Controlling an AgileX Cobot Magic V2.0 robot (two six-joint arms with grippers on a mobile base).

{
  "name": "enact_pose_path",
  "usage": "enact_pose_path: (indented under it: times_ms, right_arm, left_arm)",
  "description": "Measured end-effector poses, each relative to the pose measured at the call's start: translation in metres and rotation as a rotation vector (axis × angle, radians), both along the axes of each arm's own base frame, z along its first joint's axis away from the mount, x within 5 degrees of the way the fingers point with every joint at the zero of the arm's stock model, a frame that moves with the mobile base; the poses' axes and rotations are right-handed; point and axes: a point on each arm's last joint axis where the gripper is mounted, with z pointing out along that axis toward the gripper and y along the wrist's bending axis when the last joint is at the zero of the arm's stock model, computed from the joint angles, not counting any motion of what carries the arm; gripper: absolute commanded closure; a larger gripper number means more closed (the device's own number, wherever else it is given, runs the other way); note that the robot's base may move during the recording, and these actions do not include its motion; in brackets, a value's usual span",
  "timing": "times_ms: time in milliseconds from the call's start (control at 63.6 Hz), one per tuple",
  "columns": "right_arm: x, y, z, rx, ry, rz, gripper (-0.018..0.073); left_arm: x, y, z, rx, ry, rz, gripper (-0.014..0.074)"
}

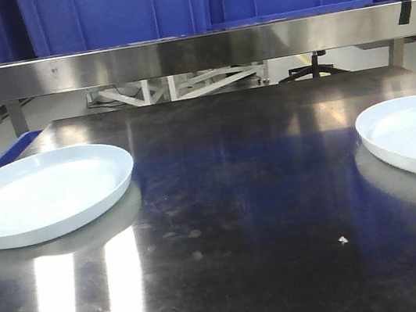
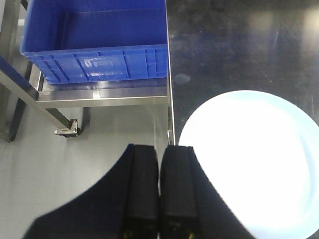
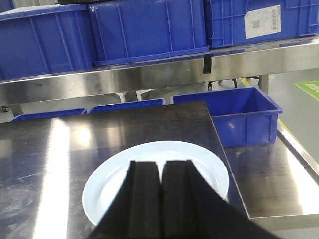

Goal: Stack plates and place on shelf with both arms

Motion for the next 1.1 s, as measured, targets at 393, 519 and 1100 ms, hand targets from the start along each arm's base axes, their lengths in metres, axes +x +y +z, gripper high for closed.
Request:
enact_pose_path:
  times_ms: [393, 519, 1100]
  right_arm:
    - [0.0, 0.0, 0.0, 0.0, 0.0, 0.0, 0.0539]
    - [0.0, 0.0, 0.0, 0.0, 0.0, 0.0, 0.0539]
    - [0.002, -0.001, 0.058, 0.027, 0.115, -0.006, 0.0539]
  left_arm:
    - [0.0, 0.0, -0.002, 0.001, 0.024, 0.0, 0.0511]
    - [0.0, 0.0, -0.002, 0.001, 0.019, 0.0, 0.0511]
    - [-0.001, 0.001, -0.002, 0.016, 0.032, -0.003, 0.0511]
